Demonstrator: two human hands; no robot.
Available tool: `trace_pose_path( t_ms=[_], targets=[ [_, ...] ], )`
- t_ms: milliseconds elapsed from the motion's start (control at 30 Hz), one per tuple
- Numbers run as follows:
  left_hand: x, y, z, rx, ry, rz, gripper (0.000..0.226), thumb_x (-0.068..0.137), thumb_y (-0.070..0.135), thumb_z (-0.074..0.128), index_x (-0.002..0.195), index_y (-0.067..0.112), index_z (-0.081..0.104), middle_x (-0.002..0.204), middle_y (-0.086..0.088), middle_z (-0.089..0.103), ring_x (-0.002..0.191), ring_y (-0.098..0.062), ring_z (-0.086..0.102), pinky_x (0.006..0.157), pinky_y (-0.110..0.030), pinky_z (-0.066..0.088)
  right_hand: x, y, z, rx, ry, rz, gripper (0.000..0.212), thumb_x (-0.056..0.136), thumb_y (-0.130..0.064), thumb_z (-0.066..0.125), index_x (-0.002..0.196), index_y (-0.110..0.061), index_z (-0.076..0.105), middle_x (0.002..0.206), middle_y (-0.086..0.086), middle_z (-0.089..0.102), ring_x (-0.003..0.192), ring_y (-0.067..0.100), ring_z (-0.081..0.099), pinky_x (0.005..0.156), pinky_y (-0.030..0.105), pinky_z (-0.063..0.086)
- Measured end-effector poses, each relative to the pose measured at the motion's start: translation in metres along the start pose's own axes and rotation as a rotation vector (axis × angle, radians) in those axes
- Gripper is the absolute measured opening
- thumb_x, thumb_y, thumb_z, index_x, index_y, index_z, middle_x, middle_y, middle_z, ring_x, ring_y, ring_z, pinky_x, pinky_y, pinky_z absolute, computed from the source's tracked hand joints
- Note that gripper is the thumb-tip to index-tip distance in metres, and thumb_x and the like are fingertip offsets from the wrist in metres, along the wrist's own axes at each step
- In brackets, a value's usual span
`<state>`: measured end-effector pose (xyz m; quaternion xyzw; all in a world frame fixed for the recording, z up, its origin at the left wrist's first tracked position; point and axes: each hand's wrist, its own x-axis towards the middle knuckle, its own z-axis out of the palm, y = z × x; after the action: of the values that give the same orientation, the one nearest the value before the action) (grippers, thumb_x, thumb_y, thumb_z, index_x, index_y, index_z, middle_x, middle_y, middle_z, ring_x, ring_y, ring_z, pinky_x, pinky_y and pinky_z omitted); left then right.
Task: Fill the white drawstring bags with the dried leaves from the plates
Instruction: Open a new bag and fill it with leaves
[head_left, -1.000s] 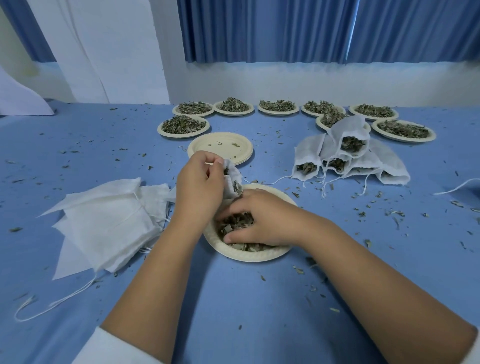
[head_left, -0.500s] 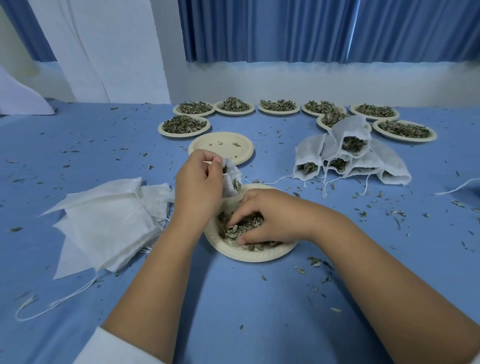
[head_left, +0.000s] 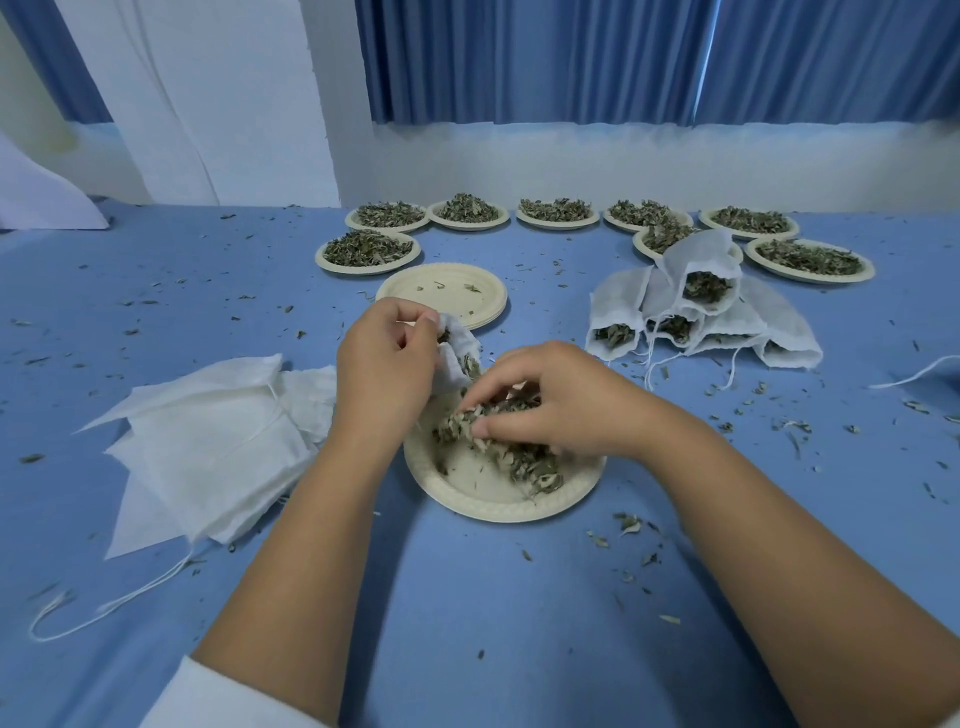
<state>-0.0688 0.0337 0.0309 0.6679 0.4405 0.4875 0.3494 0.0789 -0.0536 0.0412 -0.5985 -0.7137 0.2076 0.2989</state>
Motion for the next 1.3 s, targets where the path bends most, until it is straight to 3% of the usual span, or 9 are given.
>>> trace_pose_path(
  t_ms=[133,267,400,567,700,800,900,1067,1300],
  targets=[
    [0.001,0.002,-0.003,-0.013,-0.009,-0.009,0.015,0.096,0.024,0.057,0.082,0.026,0.063,0.059,0.01,0.06,0.05,0.004,0.053,0.048,-0.01,0.041,-0.001,0.002,-0.008,0.266,0.125,0.045,0.015,0.08,-0.024,0.08,0.093,-0.03,0.077,0.086,-0.014,0.073,0.073,-0.005,0.063,0.071,0.011,0.049],
    [-0.003,0.005,-0.002,-0.054,-0.117,-0.025,0.012,0.094,0.023,0.059,0.086,0.021,0.067,0.055,0.012,0.059,0.052,-0.003,0.055,0.057,-0.027,0.051,0.001,0.004,-0.008,0.394,0.229,0.065,0.019,0.082,-0.022,0.078,0.1,-0.025,0.077,0.092,-0.003,0.074,0.089,0.01,0.068,0.088,0.029,0.055],
    [-0.007,0.009,0.001,-0.128,-0.211,-0.034,0.017,0.095,0.012,0.055,0.083,0.02,0.065,0.046,0.013,0.055,0.042,0.004,0.051,0.043,-0.008,0.038,0.003,0.007,-0.006,0.582,0.247,0.122,0.019,0.085,-0.018,0.074,0.104,-0.021,0.074,0.1,0.001,0.076,0.094,0.011,0.07,0.091,0.029,0.055],
    [-0.006,0.008,0.004,-0.153,-0.27,-0.058,0.014,0.096,0.021,0.058,0.085,0.022,0.067,0.047,0.012,0.053,0.043,0.0,0.045,0.043,-0.01,0.034,0.007,0.01,0.001,0.483,0.296,0.218,0.017,0.086,-0.019,0.074,0.103,-0.017,0.075,0.094,0.001,0.076,0.089,0.01,0.069,0.086,0.026,0.055],
    [-0.009,0.008,0.008,-0.156,-0.297,-0.057,0.015,0.096,0.018,0.058,0.084,0.02,0.067,0.047,0.012,0.055,0.045,0.001,0.049,0.047,-0.011,0.04,0.009,0.007,0.01,0.404,0.398,0.227,0.011,0.082,-0.013,0.077,0.088,-0.021,0.073,0.073,-0.008,0.071,0.065,-0.003,0.063,0.066,0.015,0.053],
    [-0.012,0.007,0.013,-0.101,-0.33,-0.031,0.012,0.095,0.018,0.058,0.086,0.019,0.067,0.049,0.01,0.057,0.049,-0.001,0.054,0.057,-0.02,0.049,0.01,0.008,0.016,0.252,0.47,0.279,0.016,0.079,-0.012,0.078,0.084,-0.021,0.066,0.074,0.002,0.071,0.064,0.006,0.062,0.067,0.022,0.053],
    [-0.014,0.007,0.014,-0.062,-0.324,-0.006,0.012,0.095,0.019,0.058,0.086,0.02,0.066,0.048,0.012,0.058,0.049,0.0,0.057,0.051,-0.012,0.043,0.01,0.007,0.016,0.222,0.459,0.309,0.013,0.078,-0.012,0.078,0.079,-0.019,0.066,0.073,0.006,0.072,0.062,0.009,0.062,0.067,0.025,0.054],
    [-0.011,0.006,0.011,-0.042,-0.264,-0.01,0.013,0.096,0.022,0.057,0.085,0.022,0.065,0.052,0.011,0.061,0.069,-0.022,0.069,0.068,-0.032,0.053,0.011,0.009,0.002,0.664,0.279,0.379,0.008,0.088,-0.014,0.071,0.085,-0.018,0.078,0.085,-0.001,0.076,0.078,0.005,0.071,0.072,0.019,0.057],
    [-0.012,0.007,0.01,-0.032,-0.3,0.036,0.012,0.096,0.022,0.058,0.086,0.021,0.065,0.055,0.013,0.062,0.055,0.001,0.059,0.059,-0.015,0.047,0.011,0.01,0.01,0.968,0.362,0.374,0.017,0.075,0.007,0.076,0.079,-0.008,0.068,0.068,-0.001,0.071,0.068,0.01,0.07,0.065,0.017,0.055]
  ],
)
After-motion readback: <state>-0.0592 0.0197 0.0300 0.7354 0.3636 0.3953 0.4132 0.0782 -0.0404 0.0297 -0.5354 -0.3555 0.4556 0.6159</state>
